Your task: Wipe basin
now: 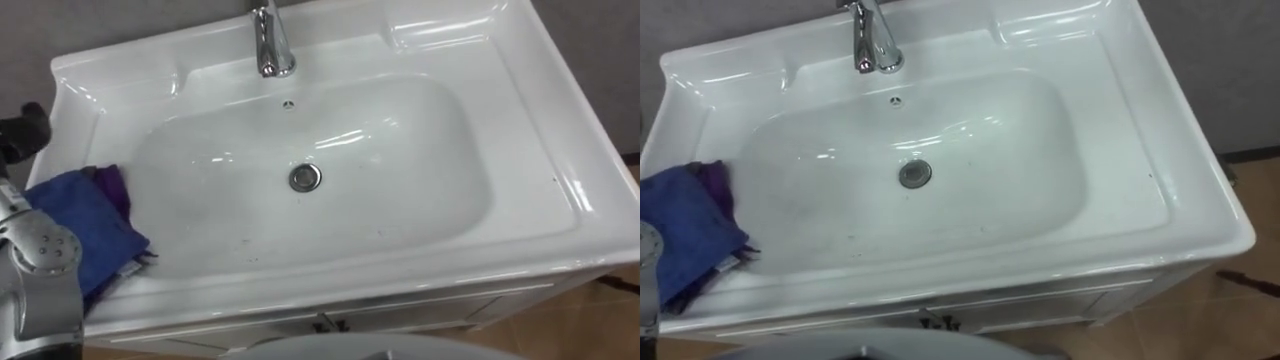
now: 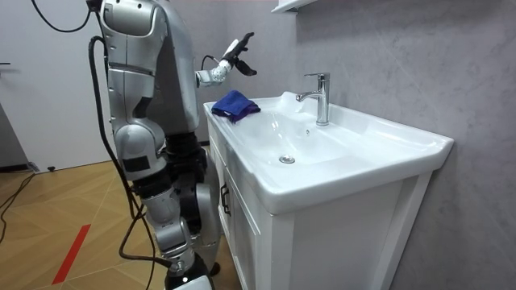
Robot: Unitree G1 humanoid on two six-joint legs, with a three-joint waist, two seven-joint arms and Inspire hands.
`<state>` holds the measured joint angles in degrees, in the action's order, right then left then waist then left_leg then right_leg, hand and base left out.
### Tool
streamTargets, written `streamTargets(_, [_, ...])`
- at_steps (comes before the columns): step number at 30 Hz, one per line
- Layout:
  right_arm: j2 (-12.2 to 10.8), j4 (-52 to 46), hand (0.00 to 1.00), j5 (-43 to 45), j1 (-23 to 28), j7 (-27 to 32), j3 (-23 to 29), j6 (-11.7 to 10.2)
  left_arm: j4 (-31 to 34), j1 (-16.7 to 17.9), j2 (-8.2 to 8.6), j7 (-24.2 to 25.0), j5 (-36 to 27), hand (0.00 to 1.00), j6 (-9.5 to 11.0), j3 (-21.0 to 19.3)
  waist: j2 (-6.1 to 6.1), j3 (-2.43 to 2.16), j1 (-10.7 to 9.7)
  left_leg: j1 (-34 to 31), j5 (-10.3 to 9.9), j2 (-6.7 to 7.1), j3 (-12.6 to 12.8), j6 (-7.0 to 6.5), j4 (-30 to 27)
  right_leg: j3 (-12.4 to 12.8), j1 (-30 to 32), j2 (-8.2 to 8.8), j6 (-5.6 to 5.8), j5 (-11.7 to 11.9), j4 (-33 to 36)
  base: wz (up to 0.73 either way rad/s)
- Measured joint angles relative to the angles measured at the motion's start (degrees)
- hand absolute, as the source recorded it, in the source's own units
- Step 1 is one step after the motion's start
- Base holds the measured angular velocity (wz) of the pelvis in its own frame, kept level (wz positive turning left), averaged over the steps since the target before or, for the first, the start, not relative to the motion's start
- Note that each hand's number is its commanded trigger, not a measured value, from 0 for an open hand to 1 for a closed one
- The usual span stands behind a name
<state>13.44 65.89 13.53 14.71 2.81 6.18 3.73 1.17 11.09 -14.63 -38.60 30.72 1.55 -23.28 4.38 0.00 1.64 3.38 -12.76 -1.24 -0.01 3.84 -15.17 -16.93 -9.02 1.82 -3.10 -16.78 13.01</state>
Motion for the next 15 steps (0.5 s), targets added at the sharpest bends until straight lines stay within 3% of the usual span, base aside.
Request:
streamTargets(7, [0.0, -1.6, 0.00, 0.5, 1.6, 0.2, -0.3, 1.0, 0.0, 2.1, 0.00, -4.3, -7.7, 0.00, 0.2, -5.8, -0.33, -0.73, 3.6, 0.0, 0.2, 0.20, -0.3, -0.25, -0.2, -0.5, -0.1, 0.08, 0.08, 0.0, -0.3, 0.00])
streamTargets(10, [0.0, -1.8, 0.00, 0.2, 1.5, 0.3, -0.4, 1.2, -1.4, 4.7, 0.01, -6.1, -10.2, 0.00, 0.5, -7.8, -0.13, -0.74, 5.2, -0.1, 0.2, 0.21, -0.6, -0.25, -0.2, -0.6, -0.2, 0.07, 0.08, 0.0, -0.3, 0.05])
streamTargets(15, [0.0, -2.2, 0.00, 0.2, 1.0, 0.4, -0.4, 1.3, -5.5, 6.4, 0.17, -9.0, -14.9, 0.00, 0.4, -9.9, -0.30, -0.72, 6.3, -1.0, 0.5, 1.03, -3.5, -0.74, -0.2, -2.6, -0.2, 0.35, 0.38, -0.3, -0.3, 0.28])
